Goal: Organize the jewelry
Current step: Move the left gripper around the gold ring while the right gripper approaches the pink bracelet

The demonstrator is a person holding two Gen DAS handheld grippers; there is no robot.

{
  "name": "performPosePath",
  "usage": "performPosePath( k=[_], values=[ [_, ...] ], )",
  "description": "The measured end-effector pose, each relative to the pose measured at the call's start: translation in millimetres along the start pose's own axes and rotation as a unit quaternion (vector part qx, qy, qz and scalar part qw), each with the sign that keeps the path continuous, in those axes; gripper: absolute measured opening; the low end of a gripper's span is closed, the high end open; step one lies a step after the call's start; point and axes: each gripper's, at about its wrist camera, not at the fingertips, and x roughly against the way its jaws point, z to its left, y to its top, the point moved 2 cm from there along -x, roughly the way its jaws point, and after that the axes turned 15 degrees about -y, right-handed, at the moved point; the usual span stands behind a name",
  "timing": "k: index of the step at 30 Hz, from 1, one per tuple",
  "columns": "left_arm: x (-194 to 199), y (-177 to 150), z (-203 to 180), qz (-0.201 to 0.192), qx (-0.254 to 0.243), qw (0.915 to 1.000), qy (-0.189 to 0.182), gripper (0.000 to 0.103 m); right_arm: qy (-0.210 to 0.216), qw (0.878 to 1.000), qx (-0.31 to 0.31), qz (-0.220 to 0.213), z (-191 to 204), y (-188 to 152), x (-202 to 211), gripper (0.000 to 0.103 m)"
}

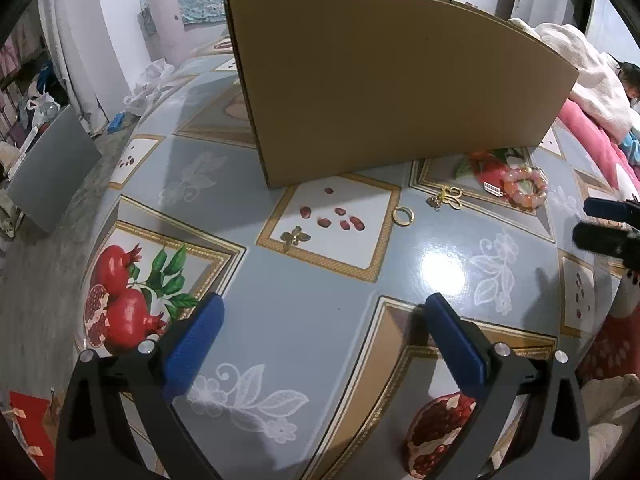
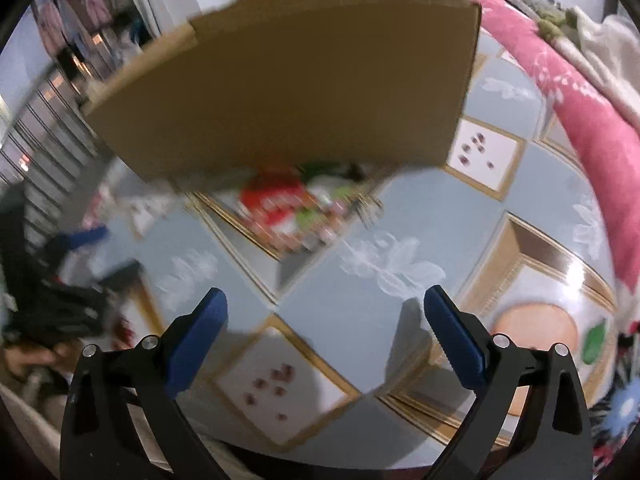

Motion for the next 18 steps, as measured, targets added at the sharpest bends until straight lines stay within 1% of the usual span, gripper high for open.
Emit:
performPosePath(
  k=[1,3,4,5,6,7,8,9,11,12,13,14,16,18],
  values=[
    [1.0,2.2,0.5,-0.004,0.004,0.9999,-0.01,0.097,0.011,1.0,-0.002,-0.007,0.0,2.0,2.5,0.094],
    [7.4,8.9,-1.4,-0.026,0.005,0.999,-0.035,0.097,0.026,1.0,-0.004,-0.016,0.7,4.4,4.9,0.088],
    [9.7,12.3,-2.4,-0.035,0.002,0.9985,-0.043,0.096,0.029,0.999,-0.004,-0.017,0.9,5.3,5.4,0.086],
    [12.1,16.3,-5.5,-0.045,-0.005,0.9977,-0.051,0.094,0.033,0.999,-0.004,-0.019,0.9,6.2,5.4,0.082],
    [12.5,18.6,-7.8,-0.049,-0.01,0.9973,-0.055,0.09,0.035,0.999,-0.004,-0.02,0.9,5.1,5.2,0.078],
    [11.4,22.4,-11.8,-0.051,-0.017,0.9969,-0.058,0.085,0.037,0.999,-0.004,-0.021,0.7,5.6,4.6,0.077],
    [9.1,25.0,-14.7,-0.05,-0.023,0.9967,-0.059,0.081,0.038,0.999,-0.003,-0.022,1.3,4.5,5.3,0.074],
    [5.6,27.3,-17.4,-0.047,-0.031,0.9966,-0.06,0.071,0.037,0.999,-0.001,-0.023,3.2,4.1,5.2,0.072],
    [-1.2,30.5,-20.9,-0.04,-0.04,0.9964,-0.063,0.057,0.033,0.999,0.004,-0.028,3.8,6.0,4.5,0.071],
    [-5.4,32.5,-21.2,-0.034,-0.042,0.9962,-0.068,0.053,0.028,0.999,0.009,-0.032,2.2,6.0,3.8,0.07],
    [-7.7,33.1,-22.3,-0.03,-0.041,0.9962,-0.071,0.046,0.026,0.999,0.013,-0.034,1.6,6.8,5.1,0.069],
    [-10.2,32.4,-23.5,-0.027,-0.041,0.9961,-0.073,0.043,0.025,0.999,0.017,-0.037,1.4,6.5,5.1,0.067],
    [-14.2,34.3,-24.3,-0.021,-0.043,0.996,-0.076,0.034,0.027,0.999,0.021,-0.039,1.3,6.6,3.8,0.066],
    [-17.0,37.3,-26.8,-0.017,-0.05,0.9958,-0.075,0.031,0.028,0.999,0.022,-0.04,2.6,7.9,0.3,0.066]
  ],
)
